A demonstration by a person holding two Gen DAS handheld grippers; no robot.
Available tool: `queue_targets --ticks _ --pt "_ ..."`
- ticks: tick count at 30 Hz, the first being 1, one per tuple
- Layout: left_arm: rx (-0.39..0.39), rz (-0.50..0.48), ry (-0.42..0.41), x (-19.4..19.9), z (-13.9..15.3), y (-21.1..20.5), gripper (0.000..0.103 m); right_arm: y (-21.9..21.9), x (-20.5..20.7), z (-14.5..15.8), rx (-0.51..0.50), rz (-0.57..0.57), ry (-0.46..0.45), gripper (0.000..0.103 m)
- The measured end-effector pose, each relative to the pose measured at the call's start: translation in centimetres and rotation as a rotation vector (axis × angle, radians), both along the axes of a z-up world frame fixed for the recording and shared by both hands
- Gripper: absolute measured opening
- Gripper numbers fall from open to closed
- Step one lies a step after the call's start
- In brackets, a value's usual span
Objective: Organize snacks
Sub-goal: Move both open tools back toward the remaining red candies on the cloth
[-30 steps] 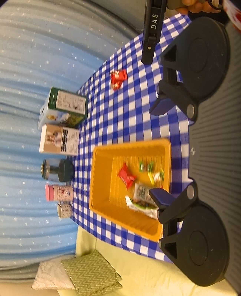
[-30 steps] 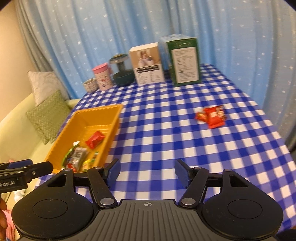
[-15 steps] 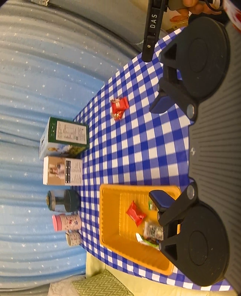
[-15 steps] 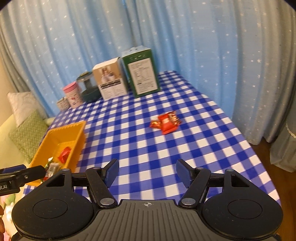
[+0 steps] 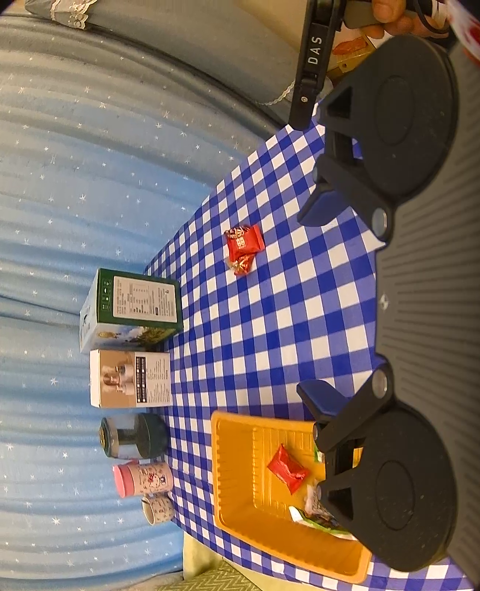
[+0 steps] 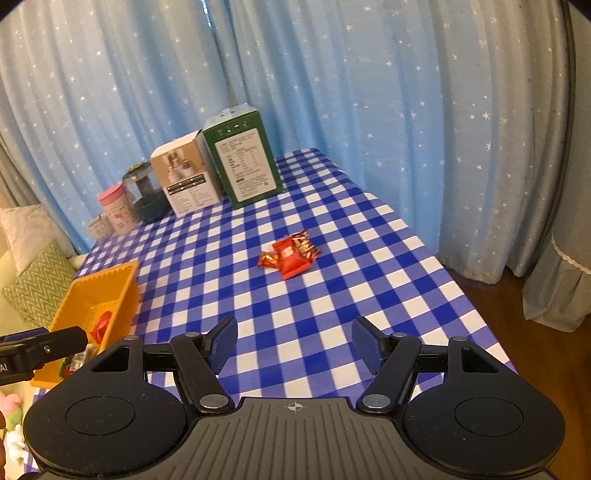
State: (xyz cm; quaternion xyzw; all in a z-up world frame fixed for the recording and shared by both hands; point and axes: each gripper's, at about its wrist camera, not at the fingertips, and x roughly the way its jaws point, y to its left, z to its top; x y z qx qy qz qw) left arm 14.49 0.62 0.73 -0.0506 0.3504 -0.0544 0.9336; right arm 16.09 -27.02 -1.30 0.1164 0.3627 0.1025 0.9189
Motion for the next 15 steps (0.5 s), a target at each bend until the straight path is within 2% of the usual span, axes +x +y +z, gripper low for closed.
queue_targets --ticks 15 --pt "0.006 -0.058 -0.001 5.4 -1.2 -3.6 0.090 -2.6 3.9 -1.3 -0.018 -0.021 -0.018 0.068"
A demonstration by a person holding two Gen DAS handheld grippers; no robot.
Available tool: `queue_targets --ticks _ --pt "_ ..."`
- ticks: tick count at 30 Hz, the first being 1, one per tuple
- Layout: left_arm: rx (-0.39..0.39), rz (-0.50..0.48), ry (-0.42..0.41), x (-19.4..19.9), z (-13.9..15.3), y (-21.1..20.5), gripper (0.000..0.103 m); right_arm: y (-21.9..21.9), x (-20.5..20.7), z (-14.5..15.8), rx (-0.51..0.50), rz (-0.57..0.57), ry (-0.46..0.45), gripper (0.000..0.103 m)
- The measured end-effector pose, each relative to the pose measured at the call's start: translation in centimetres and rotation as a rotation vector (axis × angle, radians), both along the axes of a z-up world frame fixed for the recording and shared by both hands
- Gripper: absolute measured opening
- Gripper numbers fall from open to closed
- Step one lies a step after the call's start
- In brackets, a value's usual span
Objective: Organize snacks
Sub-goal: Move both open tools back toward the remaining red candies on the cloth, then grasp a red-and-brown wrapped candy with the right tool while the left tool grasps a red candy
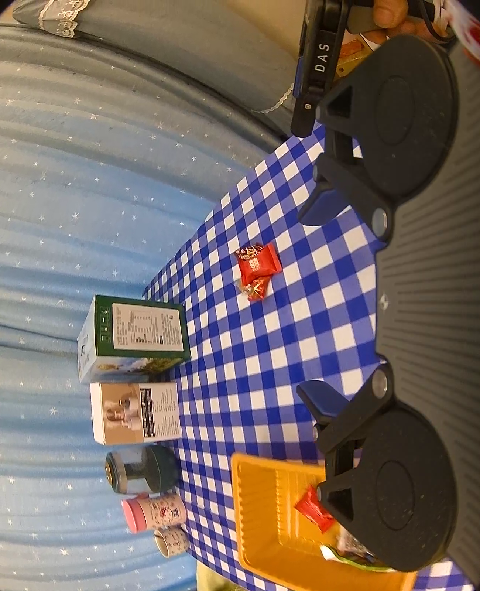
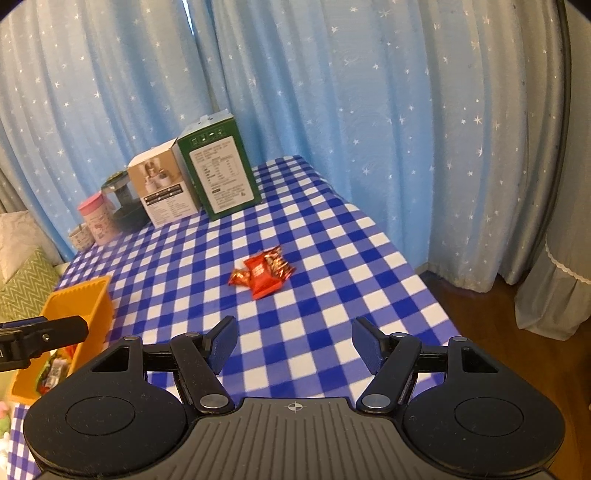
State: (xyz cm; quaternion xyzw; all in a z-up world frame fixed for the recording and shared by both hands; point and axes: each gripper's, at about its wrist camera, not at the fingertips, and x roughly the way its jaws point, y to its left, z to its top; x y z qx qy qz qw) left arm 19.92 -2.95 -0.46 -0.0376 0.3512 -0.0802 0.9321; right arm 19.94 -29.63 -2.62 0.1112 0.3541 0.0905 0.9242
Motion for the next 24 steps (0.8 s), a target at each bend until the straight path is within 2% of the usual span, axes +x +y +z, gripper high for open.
queue_targets --ticks 14,20,24 --pt "-0.003 -0.034 0.031 7.9 -4.5 -2.4 0.090 -0.5 8.2 -3.8 -0.050 0.075 -0.019 0.068" --pt "0.036 -0.035 0.046 11.1 -6.8 -3.0 0.090 0.2 11.8 -6.2 -0.066 0.131 -0.026 0.068" --pt "0.040 -0.035 0.051 12.8 -8.2 -3.1 0.090 0.7 14.1 -7.8 -0.069 0.151 -0.014 0.060"
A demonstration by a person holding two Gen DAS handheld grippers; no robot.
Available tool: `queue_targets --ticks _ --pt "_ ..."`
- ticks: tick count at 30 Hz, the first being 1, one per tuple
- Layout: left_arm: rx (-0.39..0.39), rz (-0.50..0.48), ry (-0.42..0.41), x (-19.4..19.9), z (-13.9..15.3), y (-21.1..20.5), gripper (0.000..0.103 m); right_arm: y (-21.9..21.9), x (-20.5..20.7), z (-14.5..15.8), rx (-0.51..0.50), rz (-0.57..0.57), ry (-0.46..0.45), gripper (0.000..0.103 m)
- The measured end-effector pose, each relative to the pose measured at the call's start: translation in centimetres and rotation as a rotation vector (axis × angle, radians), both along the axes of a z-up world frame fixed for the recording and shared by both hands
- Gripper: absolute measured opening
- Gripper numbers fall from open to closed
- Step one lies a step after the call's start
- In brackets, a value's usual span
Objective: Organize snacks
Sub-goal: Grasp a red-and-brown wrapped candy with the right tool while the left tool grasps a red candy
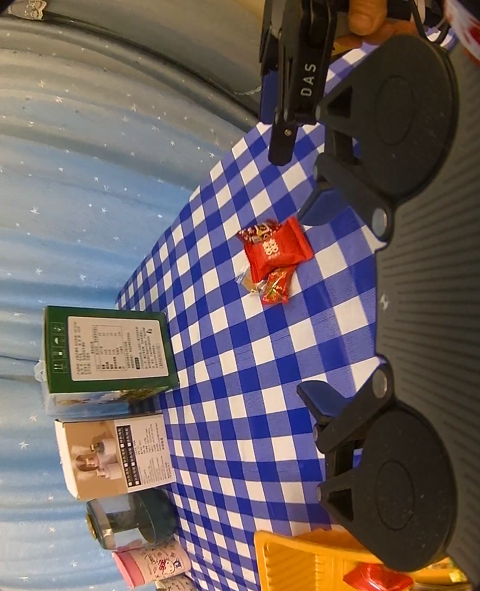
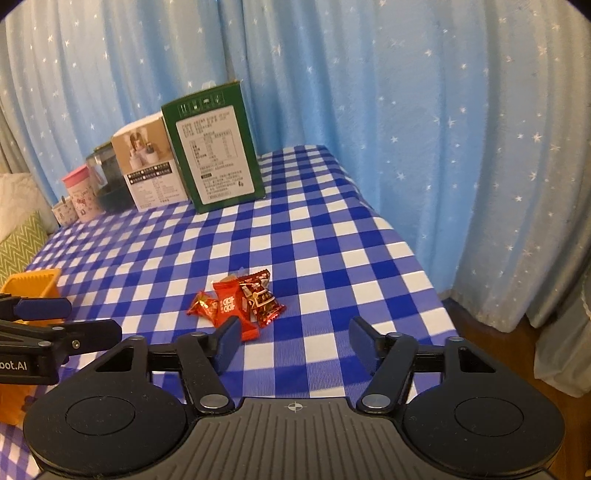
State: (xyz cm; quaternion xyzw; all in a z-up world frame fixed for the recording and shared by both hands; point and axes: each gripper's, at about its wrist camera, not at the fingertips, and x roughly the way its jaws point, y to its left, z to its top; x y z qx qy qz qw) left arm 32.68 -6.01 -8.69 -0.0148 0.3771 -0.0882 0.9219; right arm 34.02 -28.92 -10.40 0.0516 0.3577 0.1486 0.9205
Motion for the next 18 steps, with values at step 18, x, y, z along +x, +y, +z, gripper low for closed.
queue_targets --ticks 18 --pt "0.003 -0.002 0.018 4.6 -4.0 1.1 0.089 4.2 6.6 -5.1 -0.085 0.188 -0.018 0.044"
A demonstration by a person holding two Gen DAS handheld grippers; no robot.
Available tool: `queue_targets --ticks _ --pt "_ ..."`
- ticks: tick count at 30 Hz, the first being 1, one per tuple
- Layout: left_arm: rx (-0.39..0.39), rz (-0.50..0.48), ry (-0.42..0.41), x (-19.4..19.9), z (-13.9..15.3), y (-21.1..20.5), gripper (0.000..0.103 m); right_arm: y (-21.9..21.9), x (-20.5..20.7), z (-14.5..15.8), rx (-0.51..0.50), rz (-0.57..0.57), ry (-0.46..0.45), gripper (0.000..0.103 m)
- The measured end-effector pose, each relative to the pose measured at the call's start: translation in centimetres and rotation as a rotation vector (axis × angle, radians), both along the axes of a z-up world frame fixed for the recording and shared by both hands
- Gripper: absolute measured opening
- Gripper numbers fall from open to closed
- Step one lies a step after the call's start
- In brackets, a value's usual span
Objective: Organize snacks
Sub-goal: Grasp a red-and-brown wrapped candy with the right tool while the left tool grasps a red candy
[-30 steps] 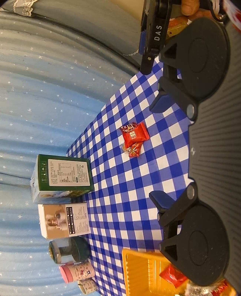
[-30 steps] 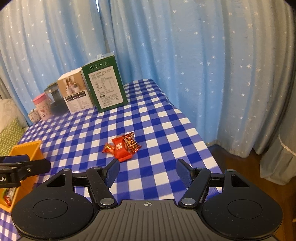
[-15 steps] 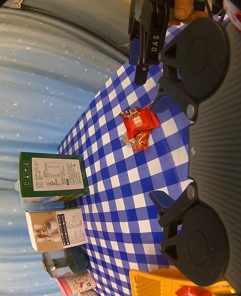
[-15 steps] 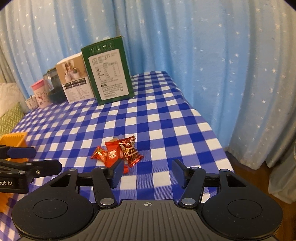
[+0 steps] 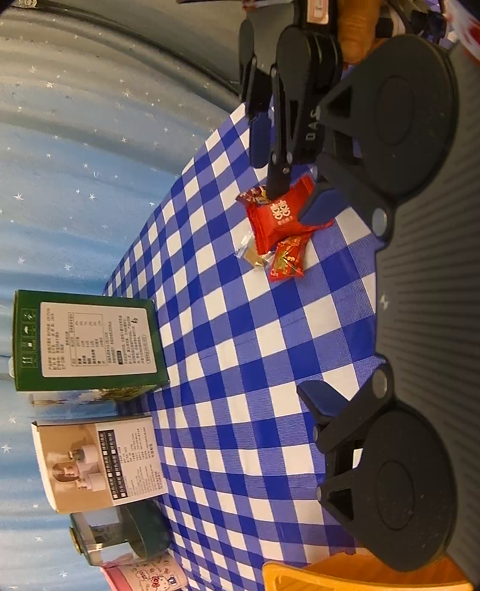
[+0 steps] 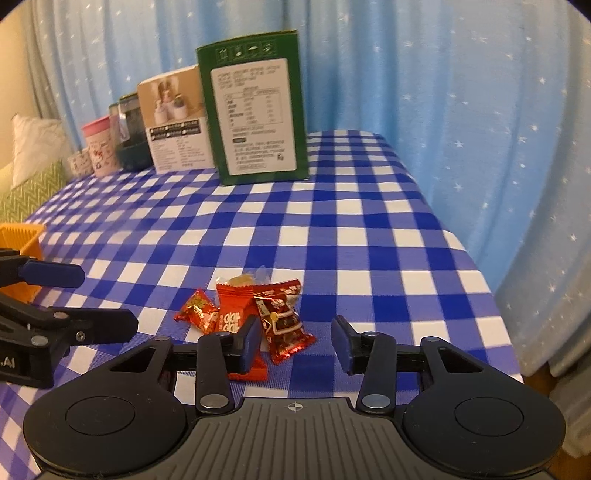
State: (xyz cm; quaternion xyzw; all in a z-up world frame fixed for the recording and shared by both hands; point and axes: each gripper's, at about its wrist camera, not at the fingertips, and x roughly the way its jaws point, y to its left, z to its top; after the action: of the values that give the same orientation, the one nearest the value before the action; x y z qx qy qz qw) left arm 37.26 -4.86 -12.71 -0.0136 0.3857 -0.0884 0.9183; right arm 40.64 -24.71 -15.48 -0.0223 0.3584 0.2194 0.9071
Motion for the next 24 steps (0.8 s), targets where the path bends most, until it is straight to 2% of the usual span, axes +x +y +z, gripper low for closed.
queue_targets --ticks 5,12,17,21,24 --pt "-0.005 0.009 0.011 0.2 -0.7 0.5 0.089 0.9 1.1 -1.0 -0.010 0.010 0.004 0.039" --pt "-0.019 0.003 0.014 0.4 -1.2 0.4 0.089 1.5 1.2 -1.6 -0.008 0.027 0.006 0.025" --pt "-0.044 -0.007 -0.003 0.8 -1.2 0.0 0.089 0.9 0.7 -0.8 0.012 -0.020 0.007 0.024" --pt "-0.030 -0.008 -0.011 1.7 -1.6 -0.4 0.079 -0.2 -0.1 0.0 0.026 -0.085 0.036 0.024" --pt "-0.008 -0.019 -0.014 2.4 -2.2 -0.8 0.076 -0.9 -1.0 0.5 0.038 -0.116 0.053 0.024"
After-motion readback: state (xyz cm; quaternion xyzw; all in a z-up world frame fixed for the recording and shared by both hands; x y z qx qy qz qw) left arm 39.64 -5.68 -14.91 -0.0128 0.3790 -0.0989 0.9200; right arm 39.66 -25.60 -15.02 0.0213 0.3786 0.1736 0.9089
